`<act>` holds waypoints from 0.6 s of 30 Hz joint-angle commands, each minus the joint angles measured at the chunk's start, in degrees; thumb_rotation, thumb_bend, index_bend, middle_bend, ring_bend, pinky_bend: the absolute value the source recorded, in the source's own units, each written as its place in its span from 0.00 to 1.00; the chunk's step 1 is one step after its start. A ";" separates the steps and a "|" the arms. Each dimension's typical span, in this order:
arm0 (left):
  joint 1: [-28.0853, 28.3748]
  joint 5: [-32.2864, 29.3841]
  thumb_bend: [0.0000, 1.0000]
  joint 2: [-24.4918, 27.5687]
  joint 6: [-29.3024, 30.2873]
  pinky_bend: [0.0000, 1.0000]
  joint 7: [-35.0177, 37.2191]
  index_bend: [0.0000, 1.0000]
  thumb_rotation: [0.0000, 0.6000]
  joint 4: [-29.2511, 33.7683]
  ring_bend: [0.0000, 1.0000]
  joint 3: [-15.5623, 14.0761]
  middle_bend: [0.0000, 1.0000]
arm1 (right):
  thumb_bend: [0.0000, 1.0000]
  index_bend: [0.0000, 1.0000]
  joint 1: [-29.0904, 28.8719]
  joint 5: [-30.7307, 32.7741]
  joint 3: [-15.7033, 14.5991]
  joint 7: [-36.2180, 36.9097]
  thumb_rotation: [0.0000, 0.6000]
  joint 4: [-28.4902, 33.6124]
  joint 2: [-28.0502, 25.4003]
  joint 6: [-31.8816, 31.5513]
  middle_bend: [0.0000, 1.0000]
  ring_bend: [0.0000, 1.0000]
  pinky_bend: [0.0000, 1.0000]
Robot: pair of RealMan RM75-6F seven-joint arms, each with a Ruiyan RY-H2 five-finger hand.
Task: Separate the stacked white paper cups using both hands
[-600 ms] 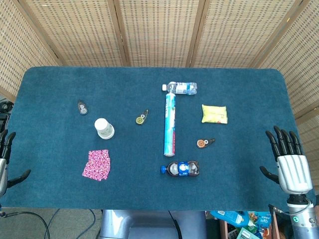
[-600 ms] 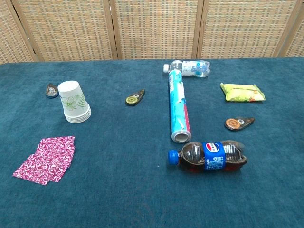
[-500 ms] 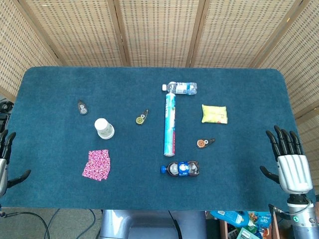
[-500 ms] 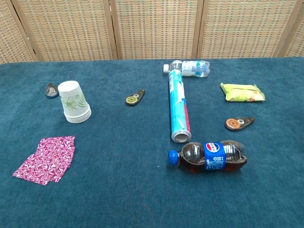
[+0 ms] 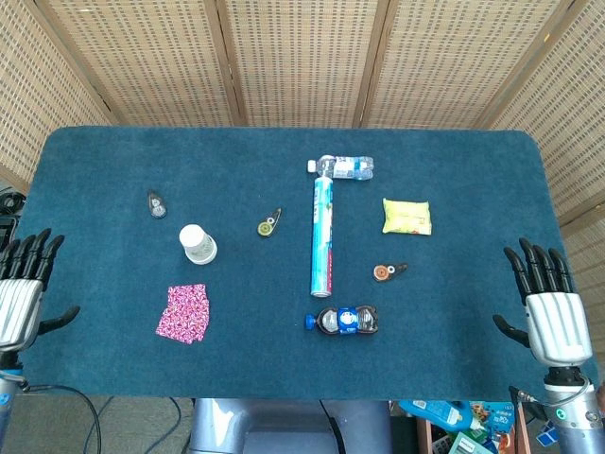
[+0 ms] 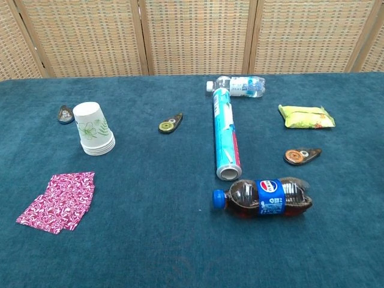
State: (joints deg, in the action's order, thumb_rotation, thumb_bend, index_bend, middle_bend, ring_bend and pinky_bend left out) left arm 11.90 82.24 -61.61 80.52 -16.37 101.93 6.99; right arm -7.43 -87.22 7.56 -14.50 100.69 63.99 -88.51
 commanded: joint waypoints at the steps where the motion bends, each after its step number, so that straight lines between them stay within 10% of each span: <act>1: 10.63 1.38 0.17 -2.39 -12.36 0.20 2.31 0.00 1.00 -8.82 0.08 3.37 0.01 | 0.00 0.00 -0.37 1.15 0.38 -0.58 1.00 -0.27 0.30 0.79 0.00 0.00 0.00; 18: 27.86 -2.35 0.17 -17.64 -30.09 0.30 1.81 0.07 1.00 -29.34 0.21 4.53 0.14 | 0.00 0.00 -1.47 8.39 2.47 0.15 1.00 -2.76 0.54 4.23 0.00 0.00 0.00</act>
State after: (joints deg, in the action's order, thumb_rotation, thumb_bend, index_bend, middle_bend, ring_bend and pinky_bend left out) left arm 39.24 80.33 -78.70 50.96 -14.64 73.11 11.64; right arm -8.86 -78.98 9.95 -14.46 98.02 64.55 -84.38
